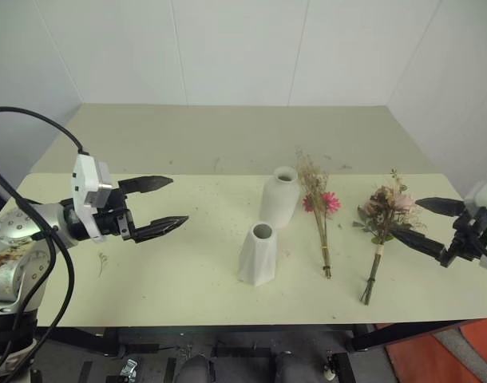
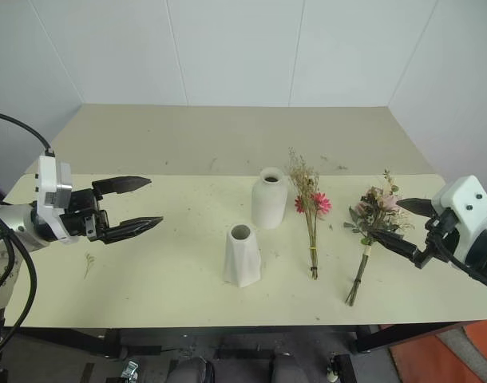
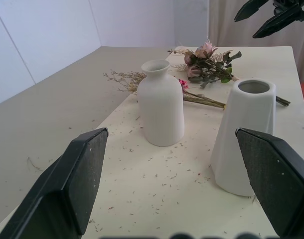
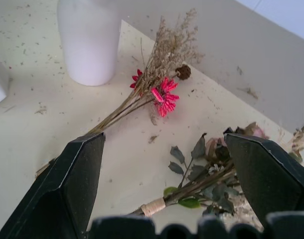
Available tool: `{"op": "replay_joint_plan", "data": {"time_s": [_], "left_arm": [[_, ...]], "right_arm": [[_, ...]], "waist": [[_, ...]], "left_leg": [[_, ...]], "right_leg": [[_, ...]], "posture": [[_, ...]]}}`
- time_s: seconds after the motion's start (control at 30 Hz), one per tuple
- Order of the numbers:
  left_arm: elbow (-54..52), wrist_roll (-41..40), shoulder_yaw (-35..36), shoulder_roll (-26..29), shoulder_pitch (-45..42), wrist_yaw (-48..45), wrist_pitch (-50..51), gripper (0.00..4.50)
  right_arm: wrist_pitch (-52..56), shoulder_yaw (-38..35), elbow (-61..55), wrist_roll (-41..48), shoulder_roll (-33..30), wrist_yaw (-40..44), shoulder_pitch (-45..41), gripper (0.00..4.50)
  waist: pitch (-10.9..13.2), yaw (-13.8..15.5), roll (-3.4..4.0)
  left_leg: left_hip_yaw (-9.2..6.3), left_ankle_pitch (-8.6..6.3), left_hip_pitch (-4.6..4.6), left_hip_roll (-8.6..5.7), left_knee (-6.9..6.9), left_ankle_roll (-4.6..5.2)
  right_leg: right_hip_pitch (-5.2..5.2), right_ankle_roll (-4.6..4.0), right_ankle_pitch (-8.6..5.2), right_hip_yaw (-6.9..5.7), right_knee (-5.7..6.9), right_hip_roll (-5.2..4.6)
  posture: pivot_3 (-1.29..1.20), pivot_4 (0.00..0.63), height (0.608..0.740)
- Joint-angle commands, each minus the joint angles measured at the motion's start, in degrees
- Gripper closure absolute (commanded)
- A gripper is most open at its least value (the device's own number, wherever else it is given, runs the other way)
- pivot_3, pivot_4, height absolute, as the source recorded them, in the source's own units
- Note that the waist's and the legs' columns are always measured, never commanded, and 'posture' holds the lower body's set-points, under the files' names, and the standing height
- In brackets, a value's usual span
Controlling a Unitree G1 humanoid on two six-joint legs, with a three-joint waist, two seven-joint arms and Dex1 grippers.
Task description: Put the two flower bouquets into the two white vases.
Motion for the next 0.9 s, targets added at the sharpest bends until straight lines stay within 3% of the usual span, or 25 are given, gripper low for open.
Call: {"op": "replay_joint_plan", "data": {"time_s": [0.03,0.2,0.37,0.9], "left_arm": [[0.29,-0.92,0.11,-0.19,-2.20,-1.00,-1.31,0.04],[1.86,-0.51,-1.41,-0.61,-4.96,-2.79,-1.77,0.04],[1.85,-0.58,-1.91,-1.31,-5.09,-2.92,-1.94,0.04],[-4.71,-2.46,0.49,-2.83,1.60,1.61,-0.98,0.04]], "right_arm": [[13.74,1.37,-0.61,2.01,-3.95,-4.54,-3.36,0.00],[34.14,6.83,3.29,6.56,-6.02,-9.44,-14.35,0.00],[50.37,17.92,14.58,4.93,-6.11,-13.26,-28.24,0.00],[52.28,38.63,52.79,3.73,2.10,-18.43,-54.73,0.00]], "waist": [[0.00,-0.02,0.00],[0.00,-0.08,0.00],[0.00,-0.08,0.00],[0.01,-0.22,0.01]], "left_leg": [[0.00,0.00,0.00,0.00,0.00,0.00],[-0.01,0.00,-0.02,0.00,0.00,0.00],[-0.01,0.00,-0.11,0.00,-0.01,0.00],[0.01,0.00,-0.26,0.00,-0.01,0.01]], "right_leg": [[0.00,0.00,0.00,-0.01,0.00,0.01],[-0.01,-0.01,0.00,-0.01,-0.02,0.02],[-0.09,-0.01,0.01,-0.01,-0.06,0.00],[-0.24,0.00,0.02,-0.01,-0.08,0.00]], "posture": [[0.00,0.150,0.740],[0.00,0.150,0.740],[0.00,0.150,0.740],[0.00,0.150,0.740]]}}
